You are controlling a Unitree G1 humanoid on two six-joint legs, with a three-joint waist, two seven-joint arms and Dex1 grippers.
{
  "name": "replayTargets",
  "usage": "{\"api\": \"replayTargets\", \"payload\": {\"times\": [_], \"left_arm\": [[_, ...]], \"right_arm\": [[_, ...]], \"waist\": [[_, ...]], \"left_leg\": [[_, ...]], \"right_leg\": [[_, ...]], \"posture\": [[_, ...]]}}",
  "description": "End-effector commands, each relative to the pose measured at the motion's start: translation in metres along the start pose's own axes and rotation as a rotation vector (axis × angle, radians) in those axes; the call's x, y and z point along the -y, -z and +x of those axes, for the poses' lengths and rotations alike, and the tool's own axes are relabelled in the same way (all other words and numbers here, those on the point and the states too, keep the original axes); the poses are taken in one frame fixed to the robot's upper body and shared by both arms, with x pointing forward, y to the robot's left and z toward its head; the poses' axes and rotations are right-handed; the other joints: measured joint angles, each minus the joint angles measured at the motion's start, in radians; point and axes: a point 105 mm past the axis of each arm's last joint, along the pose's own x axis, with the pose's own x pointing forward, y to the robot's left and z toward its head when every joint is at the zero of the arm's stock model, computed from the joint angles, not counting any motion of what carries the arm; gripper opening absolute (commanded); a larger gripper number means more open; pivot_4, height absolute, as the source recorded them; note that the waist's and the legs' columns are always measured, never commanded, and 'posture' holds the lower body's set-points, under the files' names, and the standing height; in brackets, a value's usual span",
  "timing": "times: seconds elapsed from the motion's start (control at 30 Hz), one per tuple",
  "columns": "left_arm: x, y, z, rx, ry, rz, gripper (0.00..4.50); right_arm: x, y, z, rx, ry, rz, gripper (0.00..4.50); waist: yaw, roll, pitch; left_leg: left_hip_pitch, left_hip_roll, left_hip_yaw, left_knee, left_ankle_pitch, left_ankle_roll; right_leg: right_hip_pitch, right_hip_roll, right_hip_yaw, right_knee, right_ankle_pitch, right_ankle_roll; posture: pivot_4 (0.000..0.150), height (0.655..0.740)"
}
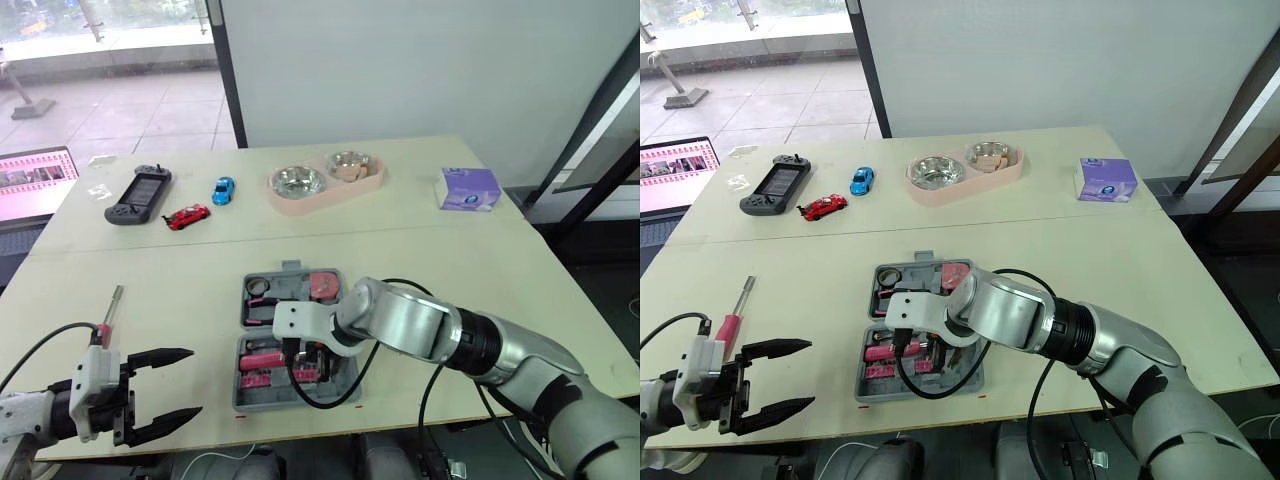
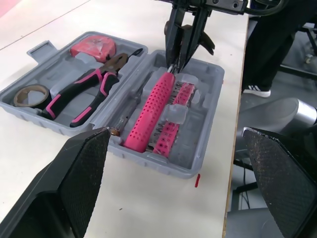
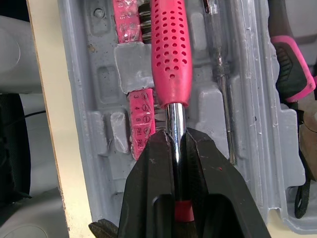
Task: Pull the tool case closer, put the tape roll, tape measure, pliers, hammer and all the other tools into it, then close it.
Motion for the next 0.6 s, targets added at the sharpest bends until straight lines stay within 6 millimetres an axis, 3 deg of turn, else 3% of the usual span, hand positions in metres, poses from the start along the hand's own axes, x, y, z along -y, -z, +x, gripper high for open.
{"api": "replayTargets", "payload": {"times": [0.03, 0.17, 0.23, 0.27, 0.4, 0.6], "left_arm": [[0.002, -0.004, 0.001, 0.009, 0.007, 0.014, 4.50], [0.001, -0.004, 0.001, 0.007, 0.003, 0.012, 4.50], [0.001, -0.004, 0.001, 0.007, 0.002, 0.010, 4.50], [0.001, -0.004, 0.001, 0.007, 0.001, 0.010, 4.50], [0.000, -0.004, 0.000, 0.008, -0.001, 0.007, 4.50], [0.000, -0.003, 0.000, 0.007, -0.003, 0.006, 4.50]], "right_arm": [[-0.001, -0.006, 0.000, 0.022, 0.010, -0.016, 0.03], [-0.001, -0.006, 0.001, 0.026, 0.007, -0.014, 0.03], [-0.001, -0.007, 0.001, 0.028, 0.008, -0.014, 0.96], [-0.001, -0.007, 0.001, 0.030, 0.010, -0.013, 1.20], [0.001, -0.011, 0.000, 0.055, 0.016, -0.008, 3.08], [0.006, -0.021, -0.004, 0.121, 0.037, 0.001, 3.08]], "waist": [[0.000, 0.000, 0.000], [0.000, 0.000, 0.000], [0.000, 0.000, 0.000], [0.000, 0.000, 0.000], [0.001, 0.000, 0.000], [0.001, 0.000, 0.000]], "left_leg": [[0.000, 0.000, 0.000, 0.000, 0.000, 0.000], [0.000, 0.000, 0.000, 0.000, 0.000, 0.000], [0.000, 0.000, 0.000, 0.000, 0.000, 0.000], [0.000, 0.000, 0.000, 0.000, 0.000, 0.000], [0.000, 0.000, 0.000, 0.000, 0.000, 0.000], [0.000, 0.000, 0.000, 0.000, 0.000, 0.000]], "right_leg": [[0.000, 0.000, 0.000, 0.000, 0.000, 0.000], [0.000, 0.000, 0.000, 0.000, 0.000, 0.000], [0.000, 0.000, 0.000, 0.000, 0.000, 0.000], [0.000, 0.000, 0.000, 0.000, 0.000, 0.000], [0.000, 0.000, 0.000, 0.000, 0.000, 0.000], [0.000, 0.000, 0.000, 0.000, 0.000, 0.000]], "posture": [[0.150, 0.7360], [0.150, 0.7360], [0.150, 0.7360], [0.150, 0.7360], [0.150, 0.7360], [0.150, 0.7360]]}}
